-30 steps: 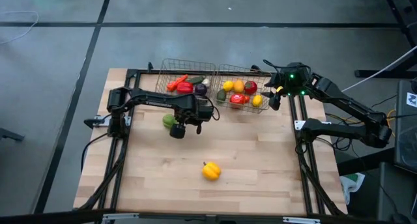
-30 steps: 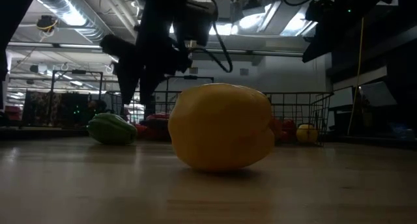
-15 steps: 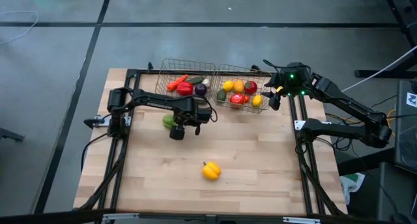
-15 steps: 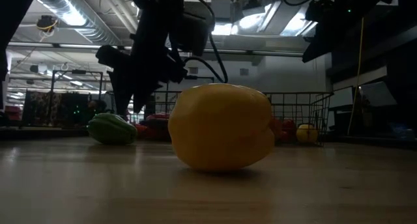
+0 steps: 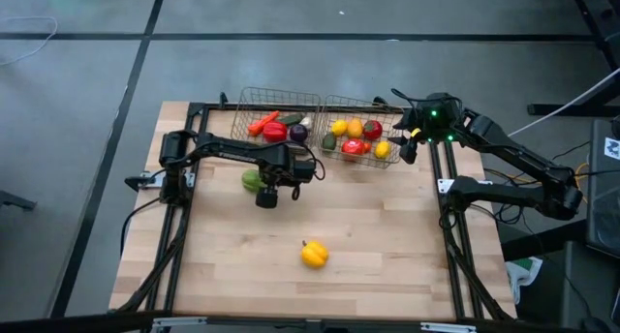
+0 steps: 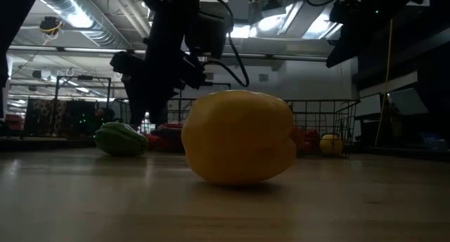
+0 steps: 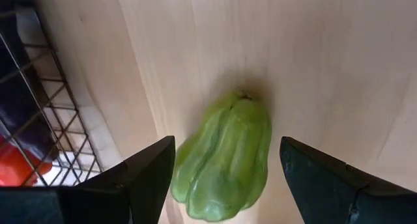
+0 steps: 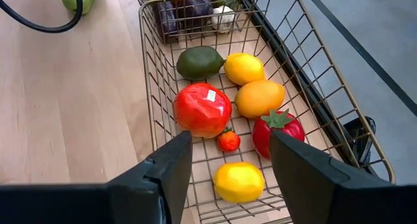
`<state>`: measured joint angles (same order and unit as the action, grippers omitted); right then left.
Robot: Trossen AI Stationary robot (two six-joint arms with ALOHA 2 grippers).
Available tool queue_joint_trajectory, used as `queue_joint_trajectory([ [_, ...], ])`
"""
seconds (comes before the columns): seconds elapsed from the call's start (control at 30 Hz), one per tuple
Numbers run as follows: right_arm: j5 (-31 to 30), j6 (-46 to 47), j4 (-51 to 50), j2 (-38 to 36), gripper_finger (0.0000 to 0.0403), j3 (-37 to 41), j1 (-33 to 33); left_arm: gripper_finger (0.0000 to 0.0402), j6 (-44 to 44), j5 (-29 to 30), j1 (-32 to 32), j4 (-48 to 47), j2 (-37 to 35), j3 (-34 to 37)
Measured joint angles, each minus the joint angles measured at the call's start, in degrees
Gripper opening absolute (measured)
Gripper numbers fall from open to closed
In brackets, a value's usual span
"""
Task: Sort produce into baskets
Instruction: Put the green chayote into the left golden wire basket
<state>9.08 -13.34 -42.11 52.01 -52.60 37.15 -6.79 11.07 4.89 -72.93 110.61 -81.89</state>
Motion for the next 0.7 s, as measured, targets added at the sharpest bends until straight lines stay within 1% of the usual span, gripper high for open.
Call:
queue_joint_trajectory([
  [0.2, 0.0, 0.0, 0.0, 0.0, 0.0204, 0.0, 0.0, 0.0274, -0.1, 0.0, 0.0, 3.3, 0.0, 0.0],
  [0.33, 0.0, 0.0, 0.0, 0.0, 0.0204, 0.0, 0.0, 0.0274, -8.3, 0.0, 0.1, -1.2, 0.0, 0.0],
  [0.5, 0.0, 0.0, 0.0, 0.0, 0.0204, 0.0, 0.0, 0.0274, -11.2, 0.0, 0.1, -0.9, 0.0, -0.1],
  [0.57, 0.0, 0.0, 0.0, 0.0, 0.0204, 0.0, 0.0, 0.0274, -10.8, 0.0, 0.1, -0.9, 0.0, 0.0],
  [0.7, 0.0, 0.0, 0.0, 0.0, 0.0204, 0.0, 0.0, 0.0274, -7.0, 0.0, 0.1, -0.8, 0.0, 0.0],
])
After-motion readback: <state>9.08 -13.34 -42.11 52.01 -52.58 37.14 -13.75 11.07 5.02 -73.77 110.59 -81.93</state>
